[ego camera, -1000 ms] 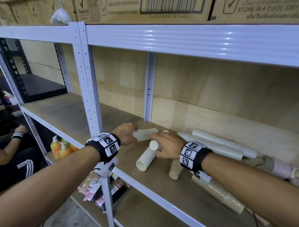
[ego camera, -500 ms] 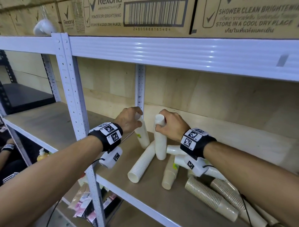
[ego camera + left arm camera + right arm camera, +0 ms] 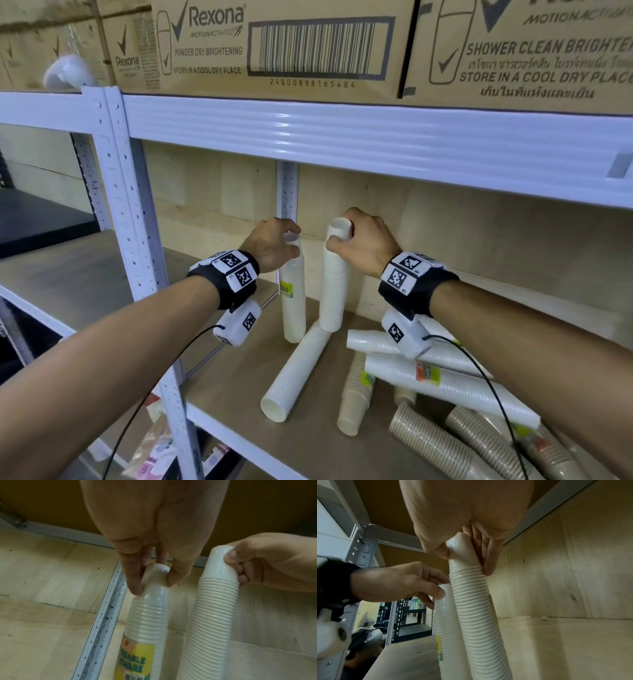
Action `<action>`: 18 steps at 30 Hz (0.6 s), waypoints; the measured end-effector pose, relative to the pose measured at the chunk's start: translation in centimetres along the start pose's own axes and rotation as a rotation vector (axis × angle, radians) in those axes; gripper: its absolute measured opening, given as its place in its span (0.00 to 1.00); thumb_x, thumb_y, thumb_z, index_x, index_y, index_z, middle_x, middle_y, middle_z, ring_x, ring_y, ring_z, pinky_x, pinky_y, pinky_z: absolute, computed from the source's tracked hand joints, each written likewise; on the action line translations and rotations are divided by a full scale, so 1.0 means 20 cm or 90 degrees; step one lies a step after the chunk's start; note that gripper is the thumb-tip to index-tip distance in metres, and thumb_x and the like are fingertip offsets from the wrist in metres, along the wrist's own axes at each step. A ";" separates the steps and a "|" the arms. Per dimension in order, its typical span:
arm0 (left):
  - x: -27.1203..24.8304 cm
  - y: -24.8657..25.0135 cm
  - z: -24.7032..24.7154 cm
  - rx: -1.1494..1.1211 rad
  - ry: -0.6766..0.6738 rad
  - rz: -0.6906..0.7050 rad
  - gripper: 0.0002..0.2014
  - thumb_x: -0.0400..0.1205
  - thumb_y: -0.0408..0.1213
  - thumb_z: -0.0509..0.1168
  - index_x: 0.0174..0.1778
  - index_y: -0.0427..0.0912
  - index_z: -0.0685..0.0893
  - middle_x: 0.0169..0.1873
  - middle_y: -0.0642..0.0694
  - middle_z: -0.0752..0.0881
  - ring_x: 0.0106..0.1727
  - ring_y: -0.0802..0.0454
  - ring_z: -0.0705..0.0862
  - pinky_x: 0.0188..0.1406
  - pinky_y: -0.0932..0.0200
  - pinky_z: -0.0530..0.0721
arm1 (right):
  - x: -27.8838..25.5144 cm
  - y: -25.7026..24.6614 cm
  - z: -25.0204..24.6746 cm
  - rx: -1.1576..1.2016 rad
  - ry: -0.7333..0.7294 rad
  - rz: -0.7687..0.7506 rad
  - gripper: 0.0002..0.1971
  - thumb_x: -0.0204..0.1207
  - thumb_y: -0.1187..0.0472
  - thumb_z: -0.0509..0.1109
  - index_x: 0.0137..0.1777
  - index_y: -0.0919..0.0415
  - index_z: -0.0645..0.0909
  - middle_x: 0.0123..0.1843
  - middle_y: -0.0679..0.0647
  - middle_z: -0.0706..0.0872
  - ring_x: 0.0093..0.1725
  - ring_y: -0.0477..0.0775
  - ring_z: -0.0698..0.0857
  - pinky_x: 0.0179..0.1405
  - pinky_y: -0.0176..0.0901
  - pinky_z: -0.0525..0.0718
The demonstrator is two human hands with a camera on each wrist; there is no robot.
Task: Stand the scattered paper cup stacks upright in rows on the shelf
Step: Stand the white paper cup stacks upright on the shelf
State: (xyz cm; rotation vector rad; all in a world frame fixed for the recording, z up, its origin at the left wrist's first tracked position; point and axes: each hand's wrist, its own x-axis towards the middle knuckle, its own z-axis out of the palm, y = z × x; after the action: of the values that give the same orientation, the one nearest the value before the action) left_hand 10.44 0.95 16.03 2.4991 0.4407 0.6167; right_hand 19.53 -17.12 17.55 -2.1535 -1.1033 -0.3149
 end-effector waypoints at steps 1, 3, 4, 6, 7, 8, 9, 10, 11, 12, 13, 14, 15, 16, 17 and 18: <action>0.02 0.00 -0.01 -0.002 0.000 0.001 0.22 0.79 0.35 0.71 0.71 0.44 0.81 0.69 0.46 0.83 0.67 0.48 0.81 0.56 0.62 0.79 | 0.02 -0.01 0.00 0.008 0.005 0.001 0.21 0.72 0.49 0.71 0.63 0.56 0.78 0.52 0.47 0.85 0.47 0.49 0.85 0.45 0.42 0.84; 0.06 0.00 -0.03 -0.009 -0.003 0.002 0.23 0.79 0.34 0.71 0.72 0.42 0.80 0.69 0.46 0.83 0.68 0.50 0.81 0.56 0.64 0.77 | 0.07 -0.03 0.01 0.024 0.013 0.003 0.21 0.72 0.50 0.71 0.64 0.56 0.79 0.55 0.47 0.86 0.48 0.49 0.85 0.46 0.42 0.84; 0.08 0.00 -0.04 -0.013 -0.005 0.000 0.23 0.80 0.34 0.71 0.72 0.42 0.80 0.69 0.46 0.83 0.68 0.50 0.81 0.56 0.64 0.77 | 0.10 -0.04 0.02 0.029 0.016 0.005 0.21 0.72 0.49 0.71 0.64 0.55 0.79 0.57 0.47 0.86 0.48 0.49 0.85 0.46 0.42 0.84; 0.12 -0.01 -0.06 -0.025 -0.006 -0.007 0.23 0.79 0.34 0.71 0.72 0.41 0.80 0.69 0.46 0.83 0.68 0.51 0.81 0.59 0.63 0.78 | 0.15 -0.05 0.05 0.035 0.021 0.011 0.22 0.71 0.49 0.70 0.63 0.55 0.79 0.57 0.48 0.87 0.47 0.50 0.86 0.47 0.44 0.86; 0.14 -0.02 -0.07 -0.029 -0.007 -0.012 0.24 0.79 0.35 0.71 0.72 0.42 0.80 0.69 0.47 0.83 0.68 0.51 0.81 0.59 0.62 0.78 | 0.17 -0.06 0.07 0.037 0.021 0.014 0.22 0.70 0.48 0.70 0.63 0.55 0.79 0.56 0.48 0.87 0.47 0.50 0.86 0.48 0.46 0.87; 0.16 -0.03 -0.08 -0.027 -0.006 -0.016 0.23 0.79 0.35 0.71 0.72 0.42 0.80 0.69 0.47 0.83 0.67 0.51 0.81 0.58 0.62 0.78 | 0.19 -0.06 0.09 0.040 0.019 0.018 0.22 0.71 0.48 0.70 0.63 0.55 0.78 0.55 0.48 0.87 0.47 0.51 0.86 0.48 0.46 0.87; 0.18 -0.04 -0.09 -0.020 -0.006 -0.020 0.23 0.79 0.35 0.71 0.72 0.42 0.80 0.68 0.47 0.83 0.67 0.51 0.81 0.56 0.63 0.78 | 0.21 -0.07 0.11 0.041 0.014 0.022 0.22 0.71 0.49 0.70 0.63 0.56 0.78 0.55 0.48 0.87 0.47 0.51 0.86 0.48 0.47 0.87; 0.19 -0.04 -0.09 -0.014 -0.005 -0.022 0.23 0.79 0.35 0.70 0.72 0.42 0.80 0.68 0.47 0.83 0.66 0.51 0.81 0.54 0.64 0.77 | 0.22 -0.06 0.12 0.041 0.007 0.027 0.22 0.71 0.49 0.70 0.63 0.56 0.78 0.54 0.48 0.87 0.47 0.51 0.86 0.48 0.47 0.87; 0.21 -0.05 -0.09 -0.009 -0.004 -0.025 0.23 0.79 0.35 0.70 0.72 0.42 0.80 0.68 0.47 0.83 0.65 0.51 0.82 0.53 0.64 0.76 | 0.24 -0.06 0.14 0.037 -0.001 0.032 0.22 0.71 0.49 0.70 0.63 0.56 0.78 0.53 0.49 0.87 0.47 0.52 0.86 0.48 0.47 0.88; 0.22 -0.05 -0.10 -0.005 -0.002 -0.025 0.23 0.79 0.35 0.70 0.72 0.42 0.81 0.68 0.47 0.84 0.65 0.52 0.82 0.52 0.64 0.76 | 0.26 -0.06 0.16 0.034 -0.008 0.037 0.22 0.71 0.48 0.69 0.63 0.56 0.78 0.53 0.50 0.87 0.47 0.52 0.86 0.48 0.48 0.88; 0.23 -0.06 -0.10 -0.002 0.000 -0.026 0.23 0.79 0.35 0.70 0.71 0.42 0.81 0.67 0.46 0.84 0.64 0.52 0.82 0.52 0.64 0.76 | 0.27 -0.06 0.18 0.033 -0.014 0.043 0.22 0.70 0.48 0.69 0.63 0.56 0.78 0.54 0.51 0.87 0.47 0.52 0.86 0.48 0.48 0.88; 0.25 -0.07 -0.10 0.000 0.001 -0.025 0.23 0.79 0.35 0.70 0.71 0.42 0.81 0.67 0.46 0.84 0.62 0.53 0.82 0.50 0.64 0.76 | 0.29 -0.05 0.20 0.035 -0.019 0.048 0.23 0.70 0.48 0.69 0.63 0.56 0.78 0.55 0.51 0.87 0.48 0.52 0.86 0.49 0.48 0.88; 0.26 -0.07 -0.09 -0.002 -0.001 -0.026 0.23 0.79 0.35 0.71 0.71 0.41 0.81 0.67 0.46 0.84 0.61 0.53 0.82 0.49 0.65 0.76 | 0.30 -0.04 0.22 0.039 -0.023 0.056 0.23 0.70 0.48 0.70 0.64 0.56 0.78 0.57 0.51 0.86 0.49 0.52 0.86 0.49 0.47 0.87; 0.28 -0.08 -0.09 -0.003 -0.004 -0.026 0.22 0.79 0.35 0.71 0.71 0.41 0.81 0.67 0.46 0.84 0.59 0.54 0.81 0.48 0.65 0.75 | 0.31 -0.04 0.24 0.046 -0.026 0.064 0.23 0.71 0.49 0.70 0.64 0.56 0.78 0.59 0.50 0.86 0.50 0.52 0.86 0.49 0.45 0.87; 0.29 -0.09 -0.08 -0.002 -0.007 -0.026 0.22 0.79 0.35 0.71 0.71 0.40 0.81 0.67 0.46 0.84 0.57 0.55 0.80 0.48 0.65 0.75 | 0.32 -0.03 0.26 0.052 -0.030 0.070 0.22 0.71 0.49 0.71 0.64 0.56 0.79 0.60 0.49 0.86 0.50 0.51 0.86 0.48 0.43 0.86; 0.30 -0.10 -0.08 0.000 -0.009 -0.025 0.22 0.79 0.36 0.71 0.71 0.40 0.81 0.66 0.46 0.84 0.55 0.56 0.80 0.47 0.65 0.75 | 0.32 -0.02 0.27 0.055 -0.032 0.076 0.22 0.72 0.50 0.71 0.65 0.57 0.79 0.61 0.49 0.86 0.50 0.51 0.85 0.47 0.42 0.84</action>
State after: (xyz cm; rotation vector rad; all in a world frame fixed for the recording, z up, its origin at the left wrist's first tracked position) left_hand 14.37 5.77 18.07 2.4870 0.4843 0.5832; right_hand 22.66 -9.34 16.86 -2.1496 -0.9925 -0.1562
